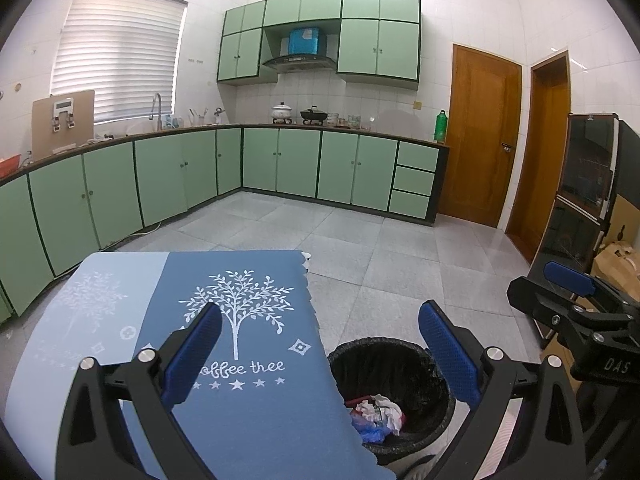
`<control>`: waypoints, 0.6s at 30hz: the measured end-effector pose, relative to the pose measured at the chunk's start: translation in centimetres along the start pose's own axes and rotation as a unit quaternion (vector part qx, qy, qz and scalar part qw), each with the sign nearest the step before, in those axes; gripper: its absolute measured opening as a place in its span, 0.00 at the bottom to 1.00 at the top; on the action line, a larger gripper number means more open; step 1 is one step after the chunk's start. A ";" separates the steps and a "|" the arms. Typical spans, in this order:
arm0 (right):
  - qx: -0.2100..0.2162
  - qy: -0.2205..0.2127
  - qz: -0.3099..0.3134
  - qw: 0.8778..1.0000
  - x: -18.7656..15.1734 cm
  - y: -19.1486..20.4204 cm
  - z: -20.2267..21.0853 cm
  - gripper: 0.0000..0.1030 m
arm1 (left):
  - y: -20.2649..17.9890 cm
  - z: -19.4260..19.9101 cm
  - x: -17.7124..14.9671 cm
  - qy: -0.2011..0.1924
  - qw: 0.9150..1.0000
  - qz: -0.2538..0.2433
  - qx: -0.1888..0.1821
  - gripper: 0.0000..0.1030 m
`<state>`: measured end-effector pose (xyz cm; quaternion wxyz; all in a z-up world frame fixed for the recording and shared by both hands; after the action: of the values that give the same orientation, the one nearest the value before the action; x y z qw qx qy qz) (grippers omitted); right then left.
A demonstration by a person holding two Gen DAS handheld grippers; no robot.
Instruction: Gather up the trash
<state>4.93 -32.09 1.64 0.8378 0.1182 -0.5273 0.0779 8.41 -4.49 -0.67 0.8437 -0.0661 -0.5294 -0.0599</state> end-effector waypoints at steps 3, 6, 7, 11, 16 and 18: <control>0.000 0.000 0.001 1.000 0.0 0.1 0.0 0.95 | 0.1 0.0 0.0 -0.001 1.000 0.000 0.001 0.94; 0.001 0.000 0.002 1.000 0.0 0.1 0.0 0.95 | 0.1 0.0 -0.1 -0.001 1.000 0.000 0.001 0.94; 0.000 0.000 0.001 1.000 0.0 0.1 0.0 0.95 | 0.1 0.0 -0.1 -0.001 1.000 0.000 0.001 0.94; 0.001 0.000 0.001 1.000 0.0 0.2 0.0 0.95 | 0.1 0.0 -0.1 0.000 1.000 0.000 0.002 0.94; 0.002 0.001 0.003 1.000 0.0 0.5 -0.1 0.95 | 0.2 0.0 -0.2 -0.001 1.000 0.001 0.002 0.94; 0.003 0.001 0.003 1.000 -0.1 0.5 -0.1 0.95 | 0.2 0.0 -0.2 -0.001 1.000 0.001 0.002 0.94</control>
<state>4.87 -31.61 1.61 0.8378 0.1188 -0.5266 0.0817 8.37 -4.26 -0.83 0.8433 -0.0645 -0.5303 -0.0579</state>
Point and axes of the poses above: each gripper's, at about its wrist camera, not at the fingertips, and z roughly against the way its jaws point, y to its left, x to its top, the point moved 4 cm from there along -z, roughly the way its jaws point, and after that the axes turned 3 degrees about x, right-handed, at the moved point
